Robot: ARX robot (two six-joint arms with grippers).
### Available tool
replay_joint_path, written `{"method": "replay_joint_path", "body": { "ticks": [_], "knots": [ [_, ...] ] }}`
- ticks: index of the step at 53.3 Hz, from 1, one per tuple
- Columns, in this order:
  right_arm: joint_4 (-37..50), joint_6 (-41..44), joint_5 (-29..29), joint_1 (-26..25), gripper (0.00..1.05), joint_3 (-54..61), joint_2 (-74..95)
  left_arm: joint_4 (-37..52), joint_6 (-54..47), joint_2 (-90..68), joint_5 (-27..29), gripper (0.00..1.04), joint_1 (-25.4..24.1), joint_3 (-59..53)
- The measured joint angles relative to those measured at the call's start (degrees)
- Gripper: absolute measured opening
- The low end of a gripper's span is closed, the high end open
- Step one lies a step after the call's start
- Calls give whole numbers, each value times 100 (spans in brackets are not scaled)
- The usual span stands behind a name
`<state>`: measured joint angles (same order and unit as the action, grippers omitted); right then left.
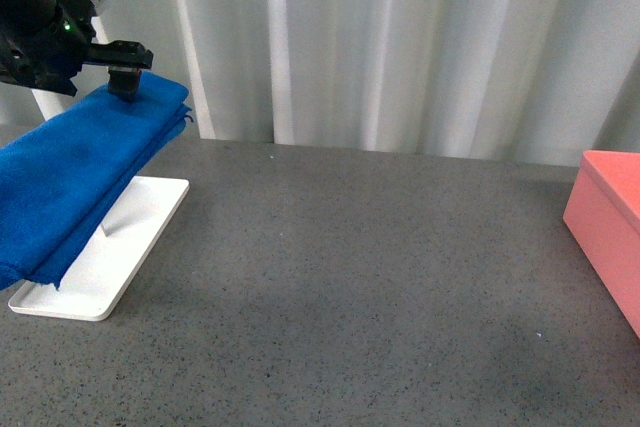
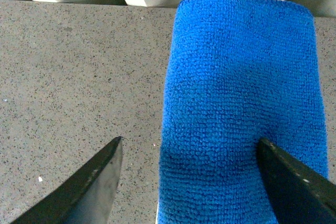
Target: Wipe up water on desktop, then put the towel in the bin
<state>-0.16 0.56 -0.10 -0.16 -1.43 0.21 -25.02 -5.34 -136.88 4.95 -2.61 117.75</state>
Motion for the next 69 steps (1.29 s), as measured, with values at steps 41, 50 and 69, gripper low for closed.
{"method": "replay_joint_path", "body": {
  "ticks": [41,50,69],
  "knots": [
    [0,0,0,0,98,0,0,90,-57,332,-299,4,-81,-365],
    [0,0,0,0,98,0,0,170,-256,848,-452,4,-225,-595],
    [0,0,0,0,98,0,0,660,-383,2739,-1792,4,229,-1851]
  ]
}}
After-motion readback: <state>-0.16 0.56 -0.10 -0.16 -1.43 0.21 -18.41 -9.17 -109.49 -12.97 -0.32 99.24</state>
